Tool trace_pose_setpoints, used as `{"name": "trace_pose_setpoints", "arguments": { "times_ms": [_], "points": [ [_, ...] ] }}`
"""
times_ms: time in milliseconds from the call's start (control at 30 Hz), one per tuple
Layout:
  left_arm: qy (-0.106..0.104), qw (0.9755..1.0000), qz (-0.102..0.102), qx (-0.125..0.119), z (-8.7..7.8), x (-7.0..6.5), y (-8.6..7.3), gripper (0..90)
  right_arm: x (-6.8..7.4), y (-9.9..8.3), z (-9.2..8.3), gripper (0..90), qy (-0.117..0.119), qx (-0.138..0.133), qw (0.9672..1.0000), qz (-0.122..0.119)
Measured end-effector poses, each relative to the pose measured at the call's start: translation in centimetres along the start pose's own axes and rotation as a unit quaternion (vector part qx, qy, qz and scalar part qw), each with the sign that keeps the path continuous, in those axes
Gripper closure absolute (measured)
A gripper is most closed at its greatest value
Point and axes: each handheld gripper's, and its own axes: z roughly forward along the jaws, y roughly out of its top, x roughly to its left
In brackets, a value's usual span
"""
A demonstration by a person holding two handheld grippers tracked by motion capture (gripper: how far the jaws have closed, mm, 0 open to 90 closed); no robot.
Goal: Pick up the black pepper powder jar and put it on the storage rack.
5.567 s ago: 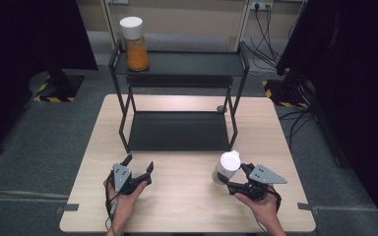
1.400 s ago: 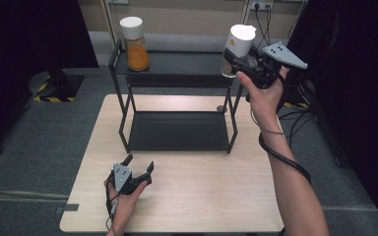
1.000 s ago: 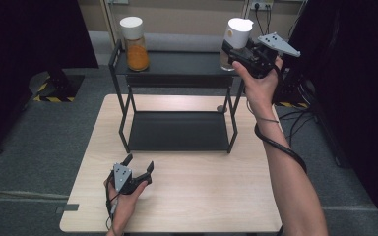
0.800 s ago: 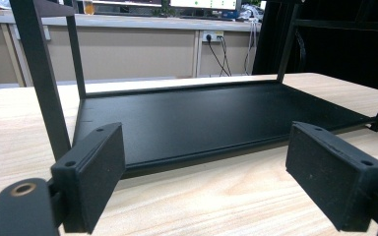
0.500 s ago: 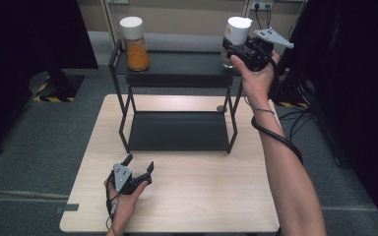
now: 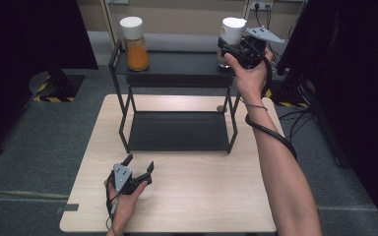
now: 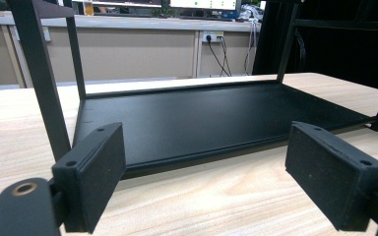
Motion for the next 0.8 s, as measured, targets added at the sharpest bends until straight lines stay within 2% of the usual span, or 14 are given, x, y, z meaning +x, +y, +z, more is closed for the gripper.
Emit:
{"name": "trace_pose_setpoints", "arguments": {
  "times_ms": [267, 433, 600, 800],
  "points": [
    [0.000, 1.0000, 0.001, 0.000, 0.0, 0.0, 0.0, 14.9, 0.2, -0.5, 0.5, 30.7, -0.004, 0.003, 1.0000, 0.002],
    [0.000, 1.0000, 0.002, 0.000, 0.0, 0.0, 0.0, 14.9, 0.2, -0.6, 0.5, 30.5, 0.000, 0.001, 0.9999, -0.012],
    [0.000, 1.0000, 0.004, 0.000, 0.0, -0.1, 0.0, 14.9, -0.1, -1.0, 0.4, 29.7, 0.006, -0.004, 1.0000, -0.003],
    [-0.001, 1.0000, 0.002, 0.001, 0.0, 0.0, 0.0, 14.9, -0.9, -1.0, 0.3, 15.3, 0.017, -0.004, 0.9996, 0.024]
  ]
}}
